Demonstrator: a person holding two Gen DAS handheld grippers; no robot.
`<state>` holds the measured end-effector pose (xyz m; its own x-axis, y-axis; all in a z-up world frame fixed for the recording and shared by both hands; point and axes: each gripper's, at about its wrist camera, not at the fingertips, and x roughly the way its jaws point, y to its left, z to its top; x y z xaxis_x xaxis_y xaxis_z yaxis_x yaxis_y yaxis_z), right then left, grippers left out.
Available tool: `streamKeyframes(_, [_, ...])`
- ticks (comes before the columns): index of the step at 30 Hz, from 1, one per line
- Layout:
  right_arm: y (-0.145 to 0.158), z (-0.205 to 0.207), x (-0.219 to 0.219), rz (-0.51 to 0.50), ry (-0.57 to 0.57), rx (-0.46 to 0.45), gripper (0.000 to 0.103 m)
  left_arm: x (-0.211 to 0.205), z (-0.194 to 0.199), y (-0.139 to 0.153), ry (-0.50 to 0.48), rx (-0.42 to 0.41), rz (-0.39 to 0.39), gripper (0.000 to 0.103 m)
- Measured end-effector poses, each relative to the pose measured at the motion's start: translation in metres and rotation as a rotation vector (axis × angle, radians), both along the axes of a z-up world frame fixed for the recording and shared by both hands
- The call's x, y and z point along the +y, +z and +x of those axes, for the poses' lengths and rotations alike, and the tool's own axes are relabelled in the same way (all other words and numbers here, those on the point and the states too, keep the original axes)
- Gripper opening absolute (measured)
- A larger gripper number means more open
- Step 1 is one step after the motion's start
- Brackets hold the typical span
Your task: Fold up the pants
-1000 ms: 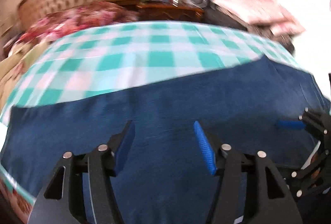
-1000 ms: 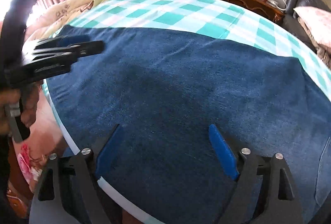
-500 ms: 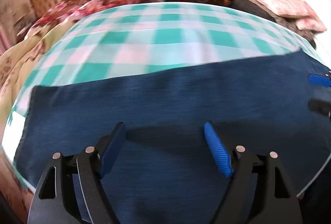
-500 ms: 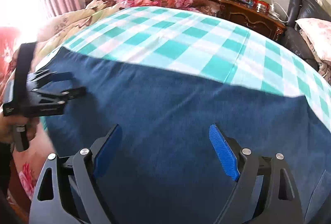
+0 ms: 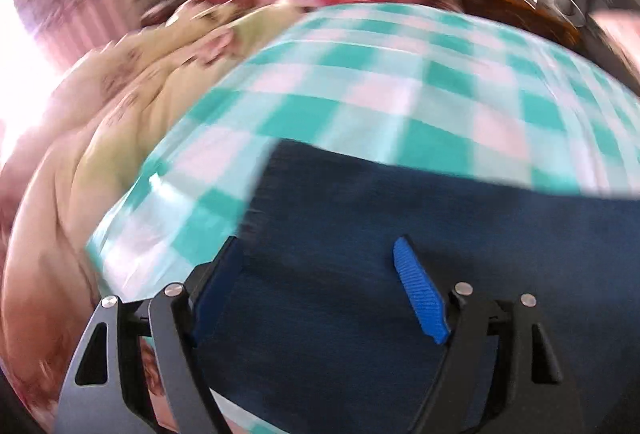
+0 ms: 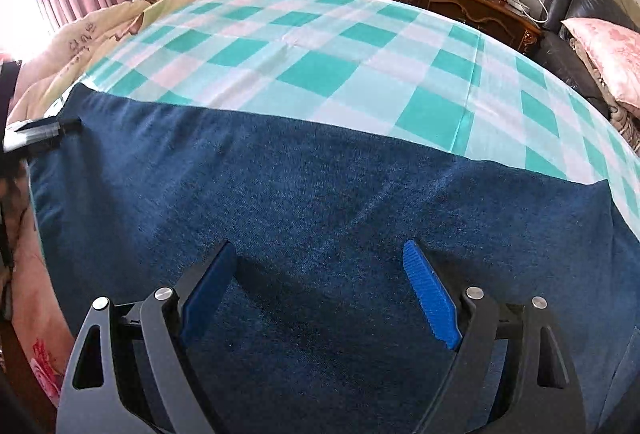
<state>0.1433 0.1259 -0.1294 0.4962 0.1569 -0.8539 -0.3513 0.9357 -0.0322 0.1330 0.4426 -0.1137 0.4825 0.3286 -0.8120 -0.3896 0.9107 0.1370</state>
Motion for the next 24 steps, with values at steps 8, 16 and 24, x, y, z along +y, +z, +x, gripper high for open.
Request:
streamKeyframes(8, [-0.001, 0.000, 0.002, -0.008, -0.007, -0.002, 0.083, 0.006, 0.021, -0.003, -0.066, 0.002, 0.001, 0.079])
streamKeyframes(16, [-0.001, 0.000, 0.002, -0.008, -0.007, -0.002, 0.083, 0.035, 0.030, 0.000, -0.003, 0.017, 0.038, 0.084])
streamKeyframes(24, [-0.002, 0.000, 0.002, -0.012, 0.006, 0.004, 0.083, 0.099, -0.029, 0.019, 0.235, -0.070, -0.073, 0.067])
